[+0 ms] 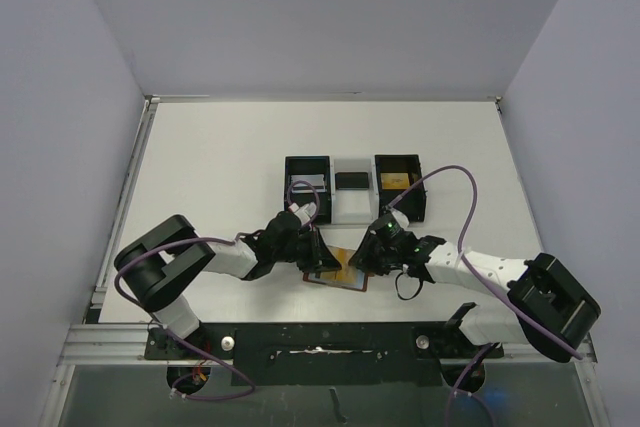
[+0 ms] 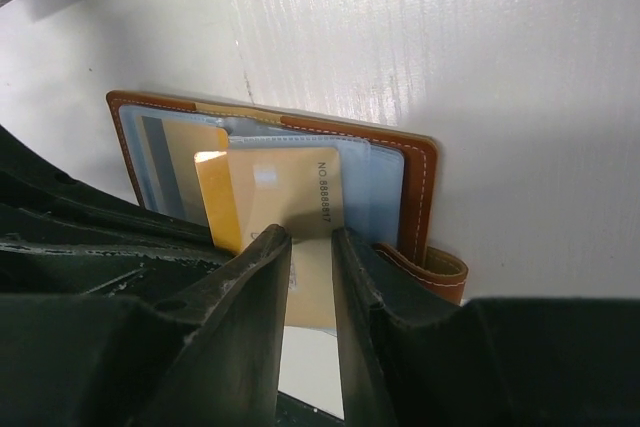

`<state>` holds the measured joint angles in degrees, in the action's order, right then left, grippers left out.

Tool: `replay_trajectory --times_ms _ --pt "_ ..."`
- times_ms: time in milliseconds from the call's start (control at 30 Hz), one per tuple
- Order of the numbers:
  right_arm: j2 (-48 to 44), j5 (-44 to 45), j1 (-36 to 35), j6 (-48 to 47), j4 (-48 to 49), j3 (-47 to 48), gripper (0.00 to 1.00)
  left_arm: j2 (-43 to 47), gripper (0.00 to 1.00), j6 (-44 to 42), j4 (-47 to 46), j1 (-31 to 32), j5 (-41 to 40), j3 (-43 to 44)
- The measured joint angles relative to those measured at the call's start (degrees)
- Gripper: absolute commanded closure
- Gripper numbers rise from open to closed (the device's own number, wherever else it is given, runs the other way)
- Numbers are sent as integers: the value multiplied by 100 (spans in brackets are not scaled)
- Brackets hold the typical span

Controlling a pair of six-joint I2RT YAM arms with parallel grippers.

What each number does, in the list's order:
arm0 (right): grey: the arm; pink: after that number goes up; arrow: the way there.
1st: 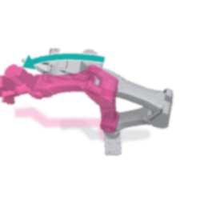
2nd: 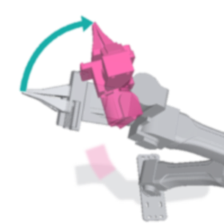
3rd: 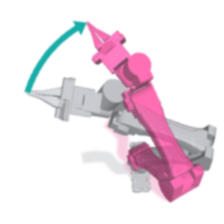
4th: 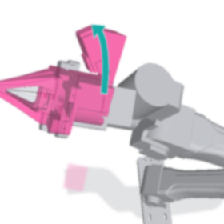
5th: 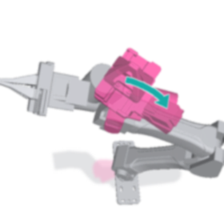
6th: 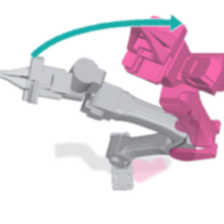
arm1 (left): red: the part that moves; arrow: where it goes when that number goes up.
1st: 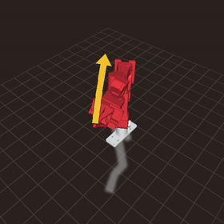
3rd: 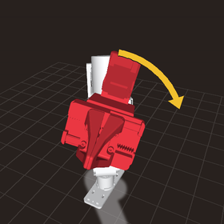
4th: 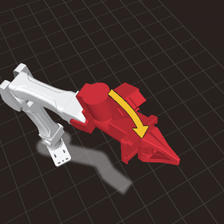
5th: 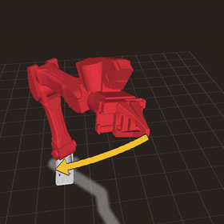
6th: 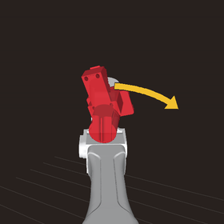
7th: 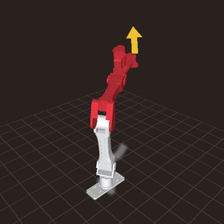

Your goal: Take the credit cards out of the card holder

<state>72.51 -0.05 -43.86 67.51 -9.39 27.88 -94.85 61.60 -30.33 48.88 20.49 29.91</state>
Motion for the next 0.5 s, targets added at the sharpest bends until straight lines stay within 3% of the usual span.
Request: replay_trajectory --times_ms 433,500 --pt "13 -17 0 94 168 -66 75 -188 87 184 -330 7 210 0" --pt "13 -17 0 94 168 -66 75 -188 94 184 -328 7 208 0"
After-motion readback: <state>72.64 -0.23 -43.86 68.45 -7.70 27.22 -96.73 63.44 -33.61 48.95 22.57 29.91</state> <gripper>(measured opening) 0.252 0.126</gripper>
